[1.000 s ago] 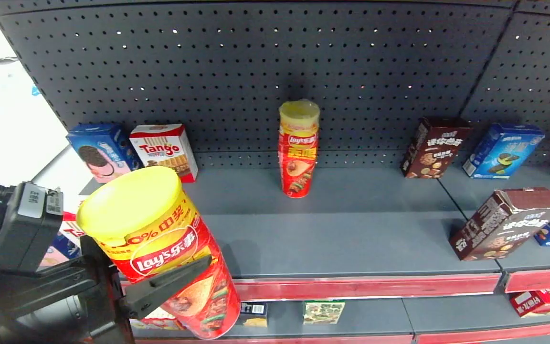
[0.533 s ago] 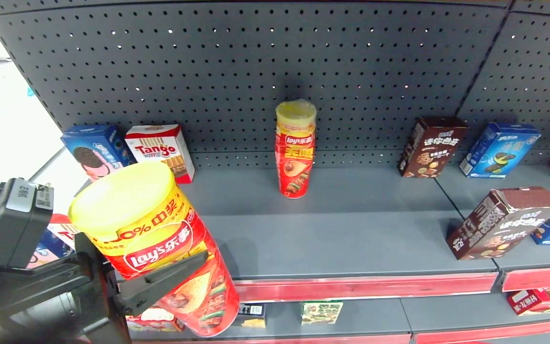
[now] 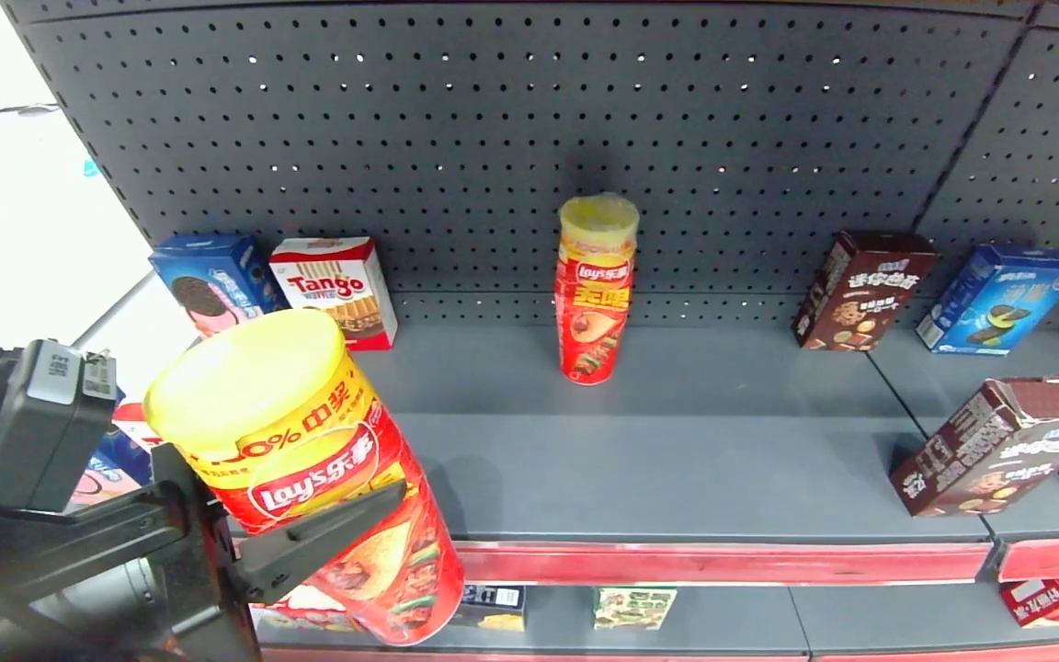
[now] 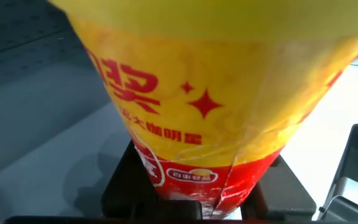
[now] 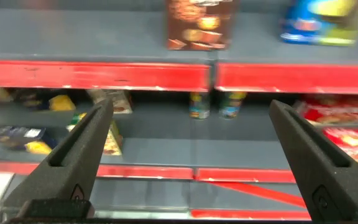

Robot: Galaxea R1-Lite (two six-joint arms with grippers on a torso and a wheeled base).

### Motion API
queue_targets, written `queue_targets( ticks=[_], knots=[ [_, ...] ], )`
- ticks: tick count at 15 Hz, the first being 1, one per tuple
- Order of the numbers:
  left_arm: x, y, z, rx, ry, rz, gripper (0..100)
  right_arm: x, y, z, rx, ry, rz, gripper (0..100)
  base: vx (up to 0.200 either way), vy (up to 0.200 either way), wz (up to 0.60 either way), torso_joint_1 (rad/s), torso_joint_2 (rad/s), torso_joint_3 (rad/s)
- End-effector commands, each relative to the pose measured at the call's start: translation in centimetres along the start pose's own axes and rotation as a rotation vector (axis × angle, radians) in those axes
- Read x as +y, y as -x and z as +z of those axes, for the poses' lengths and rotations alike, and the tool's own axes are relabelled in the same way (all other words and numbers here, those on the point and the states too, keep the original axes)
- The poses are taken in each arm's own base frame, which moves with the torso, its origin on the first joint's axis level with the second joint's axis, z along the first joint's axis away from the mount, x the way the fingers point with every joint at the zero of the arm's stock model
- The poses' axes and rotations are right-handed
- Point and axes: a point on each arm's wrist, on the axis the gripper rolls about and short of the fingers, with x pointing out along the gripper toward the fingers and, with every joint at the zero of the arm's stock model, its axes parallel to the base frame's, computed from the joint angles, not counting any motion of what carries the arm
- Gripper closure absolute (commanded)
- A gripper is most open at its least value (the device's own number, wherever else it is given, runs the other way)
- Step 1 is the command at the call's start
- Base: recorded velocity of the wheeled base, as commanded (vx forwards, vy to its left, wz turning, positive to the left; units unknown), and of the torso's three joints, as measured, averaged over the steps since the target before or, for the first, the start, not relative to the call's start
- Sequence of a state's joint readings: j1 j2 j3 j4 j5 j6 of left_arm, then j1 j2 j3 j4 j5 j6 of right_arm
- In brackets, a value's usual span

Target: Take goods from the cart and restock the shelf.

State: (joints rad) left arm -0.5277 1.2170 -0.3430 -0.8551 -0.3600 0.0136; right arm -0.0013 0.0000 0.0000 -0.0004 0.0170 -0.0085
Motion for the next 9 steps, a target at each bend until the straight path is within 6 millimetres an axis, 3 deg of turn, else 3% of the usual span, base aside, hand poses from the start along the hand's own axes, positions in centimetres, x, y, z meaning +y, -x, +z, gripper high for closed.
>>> queue_targets(
  ticks=[1,7,8,9],
  knots=[
    [-0.1,-0.3,-0.1,0.007,0.002,-0.013,100,0.0,0.0,0.0,-0.001,0.001,0.000,0,0.000,0.000,0.00,0.000,0.00,0.000],
    [0.0,-0.5,0.4,-0.011,-0.003,-0.068,100,0.0,-0.1,0.5,0.008,0.013,0.012,0,0.000,0.000,0.00,0.000,0.00,0.000],
    [0.2,-0.9,0.6,-0.016,-0.005,-0.066,100,0.0,0.1,3.4,-0.037,0.011,0.037,0,0.000,0.000,0.00,0.000,0.00,0.000],
    [0.4,-1.6,1.0,-0.020,-0.007,-0.068,100,0.1,-1.7,8.3,0.038,-0.039,0.114,0,0.000,0.000,0.00,0.000,0.00,0.000]
  ],
)
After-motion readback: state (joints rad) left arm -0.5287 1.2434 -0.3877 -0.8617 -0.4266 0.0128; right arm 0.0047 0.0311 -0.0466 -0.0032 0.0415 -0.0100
